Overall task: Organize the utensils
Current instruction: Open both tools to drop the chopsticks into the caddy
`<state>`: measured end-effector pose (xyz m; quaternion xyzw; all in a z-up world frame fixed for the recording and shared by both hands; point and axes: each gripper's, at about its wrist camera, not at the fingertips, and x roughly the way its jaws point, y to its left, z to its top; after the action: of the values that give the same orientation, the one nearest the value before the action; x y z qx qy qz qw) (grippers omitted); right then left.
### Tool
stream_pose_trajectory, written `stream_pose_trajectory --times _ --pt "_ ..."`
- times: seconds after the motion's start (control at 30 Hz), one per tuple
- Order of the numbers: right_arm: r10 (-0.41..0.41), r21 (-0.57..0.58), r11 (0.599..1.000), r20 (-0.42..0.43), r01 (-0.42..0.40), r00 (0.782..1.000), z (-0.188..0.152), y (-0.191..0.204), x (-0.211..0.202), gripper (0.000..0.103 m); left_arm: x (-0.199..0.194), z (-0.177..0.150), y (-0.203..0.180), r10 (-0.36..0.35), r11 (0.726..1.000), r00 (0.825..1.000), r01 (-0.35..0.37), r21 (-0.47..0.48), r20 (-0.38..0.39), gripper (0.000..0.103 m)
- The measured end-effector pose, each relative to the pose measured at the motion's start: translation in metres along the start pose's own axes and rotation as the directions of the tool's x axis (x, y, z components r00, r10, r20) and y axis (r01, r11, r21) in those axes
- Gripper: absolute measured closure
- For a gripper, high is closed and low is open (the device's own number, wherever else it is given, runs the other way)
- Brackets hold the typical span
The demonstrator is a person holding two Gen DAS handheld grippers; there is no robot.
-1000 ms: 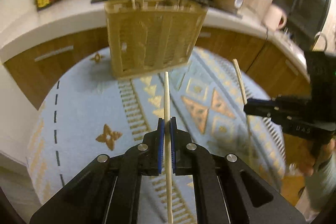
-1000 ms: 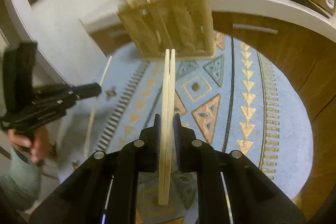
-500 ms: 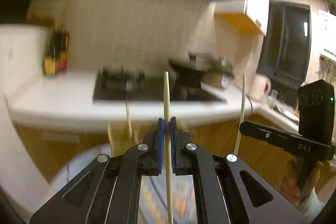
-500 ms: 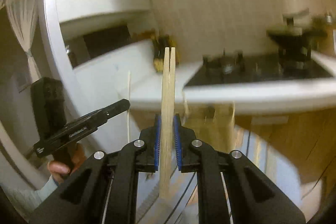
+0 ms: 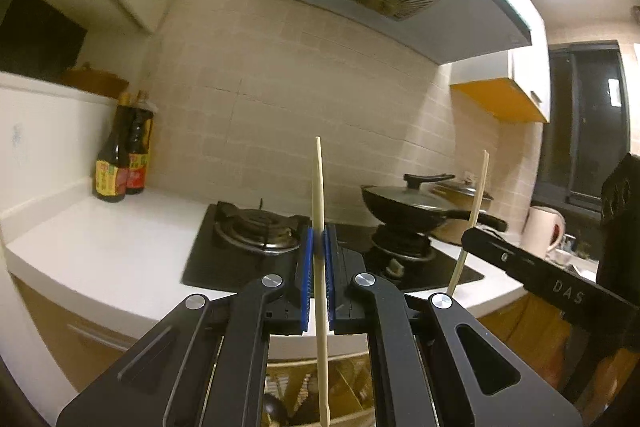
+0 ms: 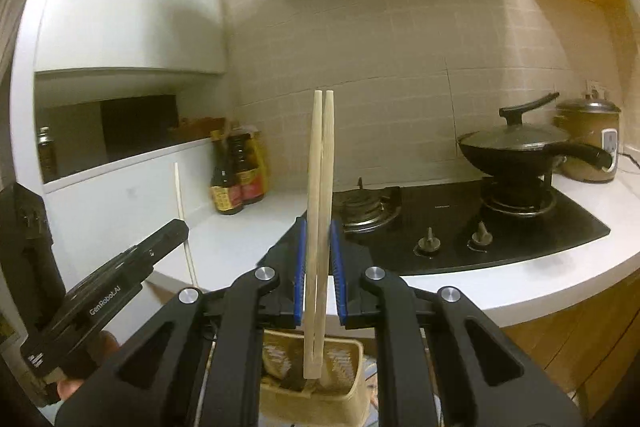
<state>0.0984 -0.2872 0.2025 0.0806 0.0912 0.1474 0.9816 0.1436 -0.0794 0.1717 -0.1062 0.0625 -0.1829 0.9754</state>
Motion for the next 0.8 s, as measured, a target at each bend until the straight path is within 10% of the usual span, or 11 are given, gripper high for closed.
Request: stream_pose_trajectory --times 0.57,0.7,0.8 --pt "-0.024 -0.021 1.0 -0.068 0.023 0.997 -0.061 -0.014 0.029 0.09 0.016 -0.044 0.017 0.015 1.0 0.999 -0.015 0.0 -0.04 0.092" --pt "-0.021 -0.01 1.0 -0.09 0.021 0.996 -0.068 -0.011 0.01 0.043 -0.003 -0.046 0.024 -0.007 1.0 0.997 0.006 -0.026 -0.072 0.082" --pt "-0.015 0.012 1.0 -0.096 0.016 0.995 -0.074 -0.01 -0.009 0.042 -0.025 -0.047 0.025 -0.014 1.0 0.996 0.013 -0.013 -0.091 0.071"
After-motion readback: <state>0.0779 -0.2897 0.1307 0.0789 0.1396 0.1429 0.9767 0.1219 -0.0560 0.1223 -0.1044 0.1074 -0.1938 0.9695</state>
